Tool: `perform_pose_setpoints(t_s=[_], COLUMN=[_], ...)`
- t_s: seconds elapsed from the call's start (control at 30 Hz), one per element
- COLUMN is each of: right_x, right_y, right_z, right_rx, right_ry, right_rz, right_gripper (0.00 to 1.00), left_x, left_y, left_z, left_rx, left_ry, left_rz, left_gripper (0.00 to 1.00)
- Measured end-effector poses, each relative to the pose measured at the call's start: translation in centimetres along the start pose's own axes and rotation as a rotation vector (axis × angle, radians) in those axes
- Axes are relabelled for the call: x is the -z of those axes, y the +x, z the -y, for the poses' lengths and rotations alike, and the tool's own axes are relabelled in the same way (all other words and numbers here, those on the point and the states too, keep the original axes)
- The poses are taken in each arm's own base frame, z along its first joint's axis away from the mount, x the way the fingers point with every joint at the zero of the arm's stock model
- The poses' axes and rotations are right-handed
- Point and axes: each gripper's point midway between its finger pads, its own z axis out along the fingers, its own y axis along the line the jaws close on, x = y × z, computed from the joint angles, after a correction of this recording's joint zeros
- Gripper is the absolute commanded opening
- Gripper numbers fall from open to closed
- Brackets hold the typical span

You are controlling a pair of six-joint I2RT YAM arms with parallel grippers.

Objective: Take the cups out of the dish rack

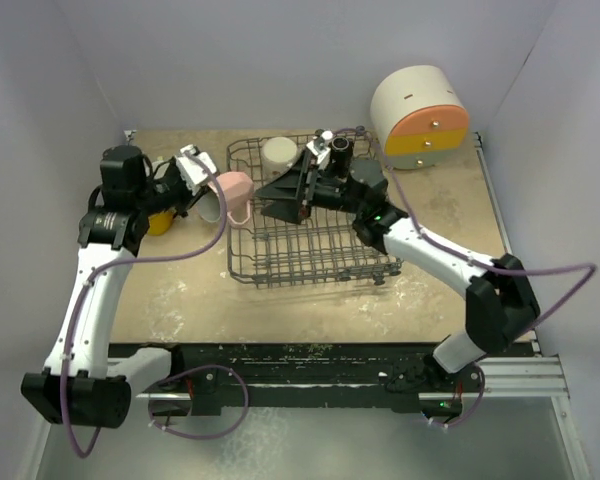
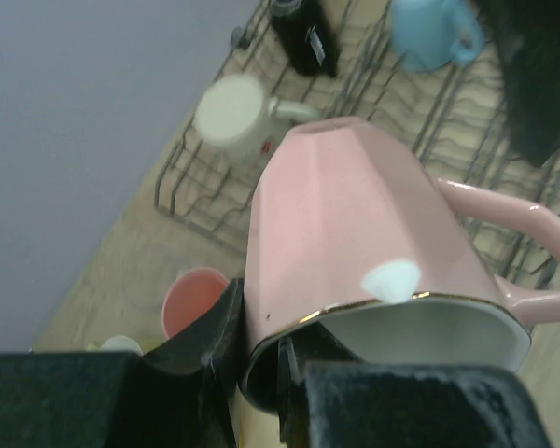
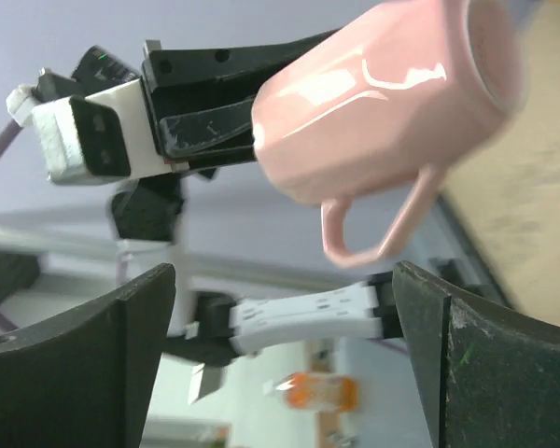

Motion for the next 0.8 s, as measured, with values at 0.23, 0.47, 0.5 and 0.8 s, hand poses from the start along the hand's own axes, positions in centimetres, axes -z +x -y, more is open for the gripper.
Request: perform_pose_setpoints(t_s=[0.23,0.47,0.5,0.8], right_x=[7.0,13.3,13.8,15.8], right_y=[-6.8,-9.8,-9.9,-9.2], right_z=[1.8,4.3,4.8,7.5], right_rx=[0.222,0.319,0.315,0.323], right_ry=[0.317,0.542,0.565,0.701], right_rz=[0.251,0.350,0.350,0.318], right_gripper=[1.00,0.99,0.98,0.98], left_x=[0.5,2.9,3.0,2.0], left_y=[10.3,15.1,15.7,22.8], left_z=[-1.6,-1.7,-1.8,-1.3], left_rx=[0.072,0.072,0.074,0.142], left_ry=[-0.083,-0.088,-0.082,0.020], left_rz=[-0.437,-0.716,-0.751,-1.022], left_gripper=[0.00,0.00,0.00,0.00])
